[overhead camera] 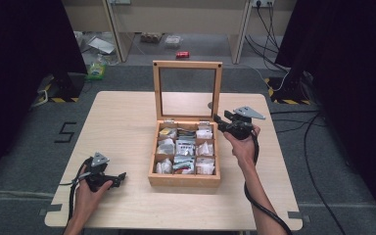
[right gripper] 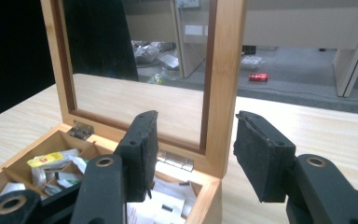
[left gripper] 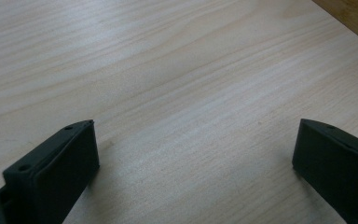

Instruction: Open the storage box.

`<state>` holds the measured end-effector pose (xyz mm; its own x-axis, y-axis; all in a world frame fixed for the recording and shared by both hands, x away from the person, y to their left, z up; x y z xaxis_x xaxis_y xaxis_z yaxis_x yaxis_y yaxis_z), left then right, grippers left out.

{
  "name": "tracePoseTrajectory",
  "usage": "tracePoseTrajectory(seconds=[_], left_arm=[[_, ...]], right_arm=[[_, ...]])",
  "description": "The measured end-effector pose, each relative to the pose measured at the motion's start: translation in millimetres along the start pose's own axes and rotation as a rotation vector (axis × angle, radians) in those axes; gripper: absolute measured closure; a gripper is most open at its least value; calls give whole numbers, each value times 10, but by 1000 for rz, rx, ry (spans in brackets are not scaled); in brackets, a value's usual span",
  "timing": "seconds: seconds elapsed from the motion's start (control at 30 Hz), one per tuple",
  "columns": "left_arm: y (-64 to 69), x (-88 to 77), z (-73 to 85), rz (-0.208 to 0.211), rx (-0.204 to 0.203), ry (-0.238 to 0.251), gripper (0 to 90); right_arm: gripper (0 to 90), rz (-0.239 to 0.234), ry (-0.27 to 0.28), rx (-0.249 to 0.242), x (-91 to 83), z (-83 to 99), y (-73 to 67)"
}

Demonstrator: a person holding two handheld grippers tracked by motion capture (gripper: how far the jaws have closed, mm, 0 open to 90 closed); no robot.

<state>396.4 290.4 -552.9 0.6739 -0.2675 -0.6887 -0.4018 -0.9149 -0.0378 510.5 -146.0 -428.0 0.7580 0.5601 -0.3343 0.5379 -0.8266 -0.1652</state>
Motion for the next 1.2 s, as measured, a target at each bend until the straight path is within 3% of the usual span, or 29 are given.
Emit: tracePoseTrajectory(seconds=[0.27, 0.83, 1.2], left_arm=[[1, 0, 0, 0, 0, 1, 0], [2, 0, 0, 0, -1, 1, 0], [2, 0, 0, -1, 0, 2, 0]], right_arm=[[484, -46, -4, 6, -85, 59, -68], [483, -68, -54, 0, -275, 257, -159], [479, -104, -91, -7, -334, 332, -305]])
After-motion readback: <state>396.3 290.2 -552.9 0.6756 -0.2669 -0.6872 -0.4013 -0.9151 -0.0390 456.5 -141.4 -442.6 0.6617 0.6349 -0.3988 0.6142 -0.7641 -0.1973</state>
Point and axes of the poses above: each handheld gripper's, and its own axes: x roughly forward along the jaws, z roughly out of its underside, y roughly to its right, the point moved 4 cm from there along x, roughly forward along the jaws, and after that the axes turned 5 degrees about -z, right-handed, at the moved point
